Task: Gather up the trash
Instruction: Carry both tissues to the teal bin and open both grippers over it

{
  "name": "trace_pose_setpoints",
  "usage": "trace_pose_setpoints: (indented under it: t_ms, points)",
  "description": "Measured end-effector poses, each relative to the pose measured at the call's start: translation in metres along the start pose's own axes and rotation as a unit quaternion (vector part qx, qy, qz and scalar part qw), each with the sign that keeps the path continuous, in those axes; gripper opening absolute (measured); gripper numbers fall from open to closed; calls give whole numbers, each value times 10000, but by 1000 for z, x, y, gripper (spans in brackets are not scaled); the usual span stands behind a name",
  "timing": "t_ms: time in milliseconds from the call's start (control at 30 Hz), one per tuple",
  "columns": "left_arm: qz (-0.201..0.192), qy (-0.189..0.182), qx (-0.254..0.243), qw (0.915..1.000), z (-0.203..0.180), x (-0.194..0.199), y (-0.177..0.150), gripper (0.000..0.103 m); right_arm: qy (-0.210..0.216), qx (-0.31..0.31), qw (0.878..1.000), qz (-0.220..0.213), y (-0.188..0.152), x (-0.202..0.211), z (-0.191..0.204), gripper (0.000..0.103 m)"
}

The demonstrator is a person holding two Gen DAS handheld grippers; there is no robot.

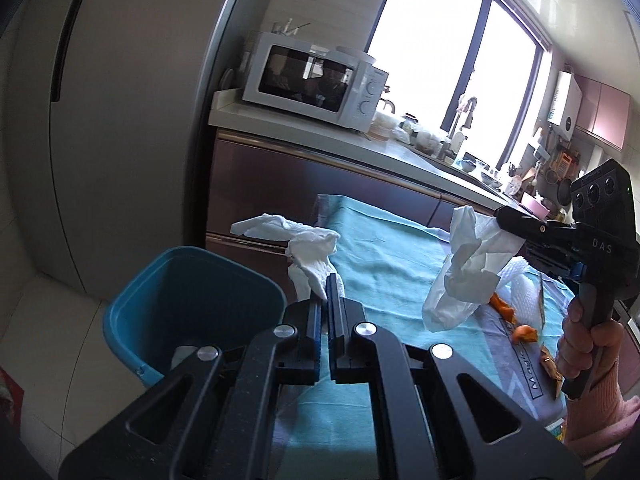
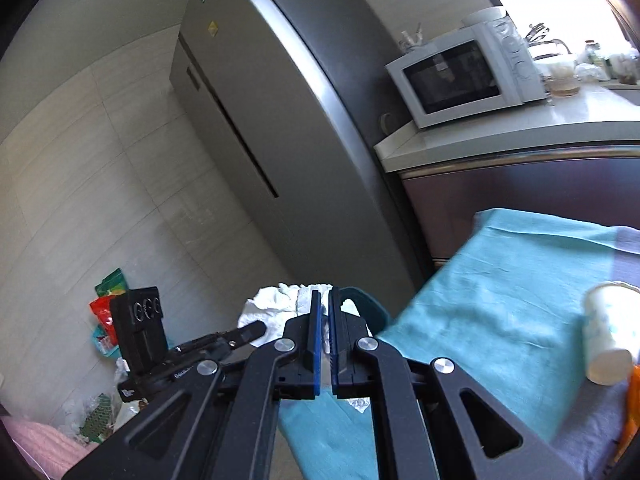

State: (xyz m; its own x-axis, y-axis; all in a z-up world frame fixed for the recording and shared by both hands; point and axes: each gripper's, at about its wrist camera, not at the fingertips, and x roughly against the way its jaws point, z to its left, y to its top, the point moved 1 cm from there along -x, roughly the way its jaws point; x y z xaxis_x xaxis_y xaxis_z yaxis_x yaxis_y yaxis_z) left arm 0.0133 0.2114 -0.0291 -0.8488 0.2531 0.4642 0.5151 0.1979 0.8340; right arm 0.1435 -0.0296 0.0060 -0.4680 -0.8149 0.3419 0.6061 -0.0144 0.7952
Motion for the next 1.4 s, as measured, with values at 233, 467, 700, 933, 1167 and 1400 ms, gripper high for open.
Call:
trace_pose_setpoints:
  t_ms: [233, 467, 700, 933, 1167, 1400]
  points:
    - [34, 438, 259, 9987, 40, -2, -2, 3, 379, -57, 9988, 296, 7, -58, 9, 3]
    - [198, 737, 472, 9960, 70, -16, -10, 3, 484, -133, 9968, 628, 3, -112, 11, 3]
    - [464, 899, 673, 9926, 89, -40, -22, 3, 365, -257, 9940, 997, -3, -157, 3, 3]
    - [745, 1031, 800, 9886, 99, -67, -31, 3, 143, -425, 9887, 1428, -17, -191, -10, 3]
    - [1040, 1053, 947, 9844, 107, -94, -44, 3, -165, -534, 9823, 1787, -31, -209, -22, 6]
    - [1239, 933, 1098, 9818, 109, -117, -54, 10, -296, -518, 9825, 1765, -35, -205, -27, 10]
